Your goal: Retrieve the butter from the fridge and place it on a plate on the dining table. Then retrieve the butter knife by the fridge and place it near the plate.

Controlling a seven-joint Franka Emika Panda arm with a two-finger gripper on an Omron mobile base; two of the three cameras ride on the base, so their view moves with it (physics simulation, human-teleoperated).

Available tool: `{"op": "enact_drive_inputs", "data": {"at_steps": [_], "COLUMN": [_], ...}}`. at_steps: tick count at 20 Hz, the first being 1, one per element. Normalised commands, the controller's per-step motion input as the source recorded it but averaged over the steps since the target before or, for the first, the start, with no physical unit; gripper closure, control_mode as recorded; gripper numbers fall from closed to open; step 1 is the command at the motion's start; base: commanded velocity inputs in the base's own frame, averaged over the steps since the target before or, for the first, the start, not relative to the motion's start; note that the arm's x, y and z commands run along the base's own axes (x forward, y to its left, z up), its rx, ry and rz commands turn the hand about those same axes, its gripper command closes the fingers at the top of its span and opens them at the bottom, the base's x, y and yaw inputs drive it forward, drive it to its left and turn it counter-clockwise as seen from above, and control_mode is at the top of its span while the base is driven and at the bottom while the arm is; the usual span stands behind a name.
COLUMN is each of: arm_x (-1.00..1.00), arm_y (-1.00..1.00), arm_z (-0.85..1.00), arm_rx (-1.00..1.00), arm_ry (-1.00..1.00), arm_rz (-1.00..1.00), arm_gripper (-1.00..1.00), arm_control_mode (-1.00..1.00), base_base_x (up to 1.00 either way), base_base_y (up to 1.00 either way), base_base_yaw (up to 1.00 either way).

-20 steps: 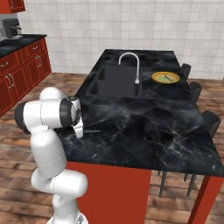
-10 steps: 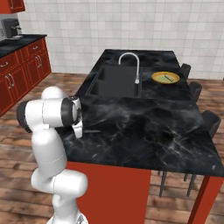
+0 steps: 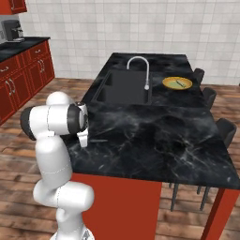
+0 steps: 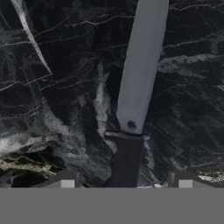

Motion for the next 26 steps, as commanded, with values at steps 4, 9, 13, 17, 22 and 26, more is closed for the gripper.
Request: {"op": "enact_drive_inputs", "data": {"at_steps": [4, 9, 13, 17, 22, 26], "arm_x": [-0.03, -0.12, -0.04, 0.00, -0.06, -0.09], "arm_y": [0.00, 0.00, 0.00, 0.00, 0.00, 0.00], "arm_z": [-0.45, -0.22, -0.01, 0.00, 0.26, 0.96], "arm_rx": [0.00, 0.00, 0.00, 0.00, 0.00, 0.00], "arm_ry": [0.00, 0.00, 0.00, 0.00, 0.00, 0.00], "arm_rz": [-0.03, -0.02, 0.00, 0.00, 0.00, 0.00], "arm_gripper": [1.00, 1.00, 1.00, 1.00, 1.00, 1.00], "arm_control_mode": [-1.00, -1.00, -1.00, -1.00, -1.00, -1.00], "base_base_x": [0.00, 0.00, 0.00, 0.00, 0.00, 0.00], "base_base_y": [0.00, 0.00, 0.00, 0.00, 0.00, 0.00], "base_base_yaw": [0.00, 0.00, 0.00, 0.00, 0.00, 0.00]}}
